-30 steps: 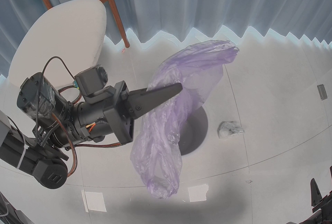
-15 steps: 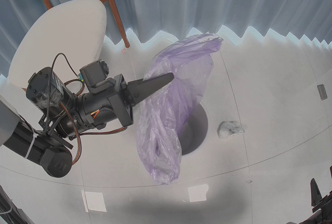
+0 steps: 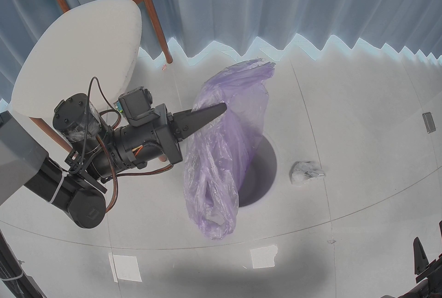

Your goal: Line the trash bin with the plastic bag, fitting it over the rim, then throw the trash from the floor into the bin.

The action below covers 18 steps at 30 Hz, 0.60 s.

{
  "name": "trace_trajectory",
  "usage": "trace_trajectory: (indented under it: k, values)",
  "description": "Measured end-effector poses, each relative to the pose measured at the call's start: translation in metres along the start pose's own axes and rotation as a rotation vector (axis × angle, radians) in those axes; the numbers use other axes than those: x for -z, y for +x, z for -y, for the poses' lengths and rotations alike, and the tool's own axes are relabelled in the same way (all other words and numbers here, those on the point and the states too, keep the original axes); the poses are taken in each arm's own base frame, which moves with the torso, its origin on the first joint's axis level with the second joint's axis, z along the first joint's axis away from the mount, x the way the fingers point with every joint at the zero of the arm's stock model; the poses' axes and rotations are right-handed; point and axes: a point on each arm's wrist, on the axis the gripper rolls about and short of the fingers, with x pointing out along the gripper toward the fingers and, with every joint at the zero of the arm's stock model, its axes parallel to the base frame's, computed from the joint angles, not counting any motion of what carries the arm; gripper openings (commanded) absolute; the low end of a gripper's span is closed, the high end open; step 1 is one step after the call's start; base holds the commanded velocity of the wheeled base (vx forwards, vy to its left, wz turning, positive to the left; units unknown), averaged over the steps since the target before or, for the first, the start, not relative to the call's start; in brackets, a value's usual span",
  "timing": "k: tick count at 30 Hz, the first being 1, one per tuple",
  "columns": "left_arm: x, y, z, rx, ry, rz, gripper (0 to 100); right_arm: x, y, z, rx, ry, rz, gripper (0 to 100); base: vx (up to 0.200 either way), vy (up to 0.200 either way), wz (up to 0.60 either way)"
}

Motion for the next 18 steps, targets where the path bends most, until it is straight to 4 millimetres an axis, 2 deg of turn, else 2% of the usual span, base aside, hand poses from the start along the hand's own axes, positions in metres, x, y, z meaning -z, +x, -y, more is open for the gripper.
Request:
trace_trajectory:
  k: [6, 13, 18]
  values:
    - [-0.005, -0.002, -0.009, -0.022, 0.029, 0.016, 0, 0.000, 0.000, 0.000, -0.001, 0.000, 0.000, 100, 0.000, 0.000, 0.00]
    - [0.016, 0.004, -0.007, -0.008, -0.036, -0.030, 0, 0.000, 0.000, 0.000, 0.000, 0.000, 0.000, 100, 0.000, 0.000, 0.00]
    - [0.022, 0.006, -0.010, -0.015, -0.051, -0.038, 0, 0.000, 0.000, 0.000, 0.000, 0.000, 0.000, 100, 0.000, 0.000, 0.00]
